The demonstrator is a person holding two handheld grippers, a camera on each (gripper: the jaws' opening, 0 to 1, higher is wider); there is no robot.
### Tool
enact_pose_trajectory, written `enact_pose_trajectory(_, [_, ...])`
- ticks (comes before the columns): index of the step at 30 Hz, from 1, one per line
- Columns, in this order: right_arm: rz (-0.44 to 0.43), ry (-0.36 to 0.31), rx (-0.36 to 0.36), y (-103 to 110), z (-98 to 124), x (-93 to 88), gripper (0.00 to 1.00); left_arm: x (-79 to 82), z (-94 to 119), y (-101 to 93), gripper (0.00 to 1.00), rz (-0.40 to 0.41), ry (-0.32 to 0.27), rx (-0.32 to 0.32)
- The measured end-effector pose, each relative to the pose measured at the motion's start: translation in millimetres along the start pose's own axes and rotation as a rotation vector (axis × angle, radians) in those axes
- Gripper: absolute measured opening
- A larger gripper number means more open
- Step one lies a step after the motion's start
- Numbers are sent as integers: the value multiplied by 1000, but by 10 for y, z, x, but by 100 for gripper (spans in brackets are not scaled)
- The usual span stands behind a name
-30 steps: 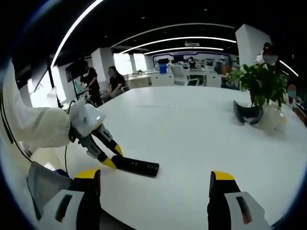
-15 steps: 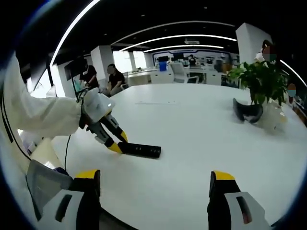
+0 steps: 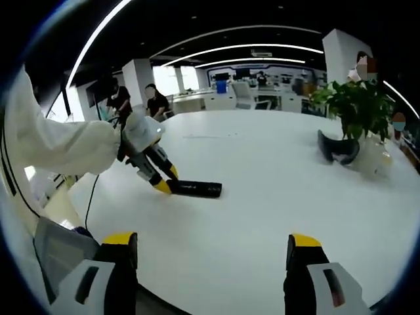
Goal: Press the specified remote control buttons in sequence, fully releasing each button before pressing the next.
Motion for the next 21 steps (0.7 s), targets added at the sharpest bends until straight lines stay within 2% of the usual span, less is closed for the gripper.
enact_pose_trajectory(8, [3,11,-4,-14,-2,-6,93,36,-36,191,24,-13,3,8])
enact_pose_trajectory(13, [-5,11,-4,-18,-4,-13,94,56,-46,338,24,-53,33,33])
enact_pose_trajectory(21, [-9,25,-3,-22,-9,-33,94,74,-71,534,24,-70,54,56])
Point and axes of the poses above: the point that each gripper's makers call its tool centre point, and the gripper's own axes: z roughly backward along the fingers, y roughly to its left, x roughly out of its top, the point moved 9 cm from there along z, roughly backward along the fingers, and after that the axes turned 5 degrees about x, right-handed, at the moved point
